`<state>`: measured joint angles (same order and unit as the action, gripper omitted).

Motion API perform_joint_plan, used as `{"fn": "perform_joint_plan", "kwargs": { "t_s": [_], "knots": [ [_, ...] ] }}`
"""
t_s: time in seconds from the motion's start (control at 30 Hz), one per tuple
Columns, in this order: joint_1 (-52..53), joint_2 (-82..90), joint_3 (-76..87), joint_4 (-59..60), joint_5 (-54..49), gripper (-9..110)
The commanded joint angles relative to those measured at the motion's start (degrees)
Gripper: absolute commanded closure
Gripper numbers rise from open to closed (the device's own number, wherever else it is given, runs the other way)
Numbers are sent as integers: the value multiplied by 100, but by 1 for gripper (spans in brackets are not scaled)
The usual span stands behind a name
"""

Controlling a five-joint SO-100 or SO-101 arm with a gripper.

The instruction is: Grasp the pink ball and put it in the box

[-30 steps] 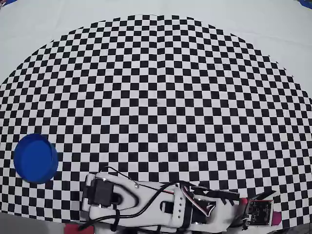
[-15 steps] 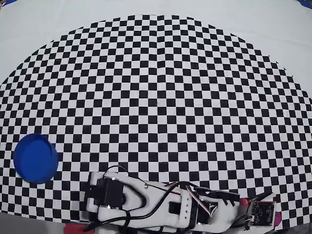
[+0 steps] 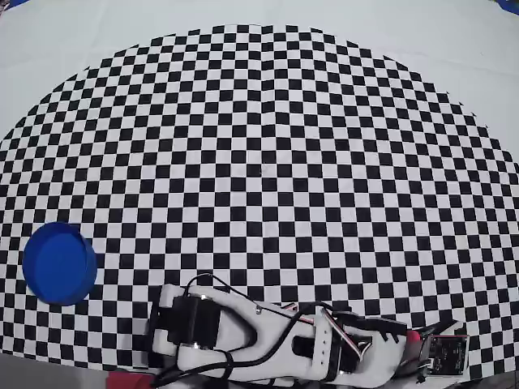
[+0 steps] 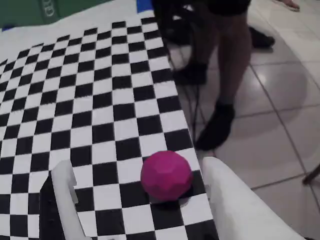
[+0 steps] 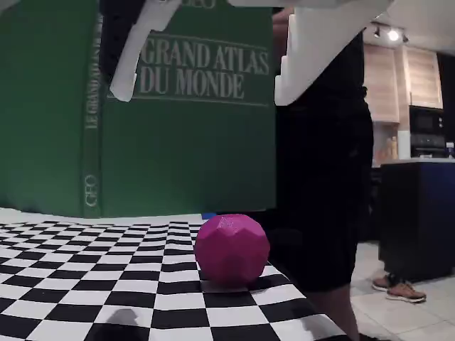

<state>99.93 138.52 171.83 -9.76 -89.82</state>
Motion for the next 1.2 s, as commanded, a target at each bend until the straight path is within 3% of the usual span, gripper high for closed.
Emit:
{"fn": "perform_joint_plan", "kwargs": {
  "t_s": [0.0, 1.17],
  "knots": [
    [88, -97, -308, -114, -62, 71],
    [176, -2180, -1310, -545, -62, 72]
  ]
}}
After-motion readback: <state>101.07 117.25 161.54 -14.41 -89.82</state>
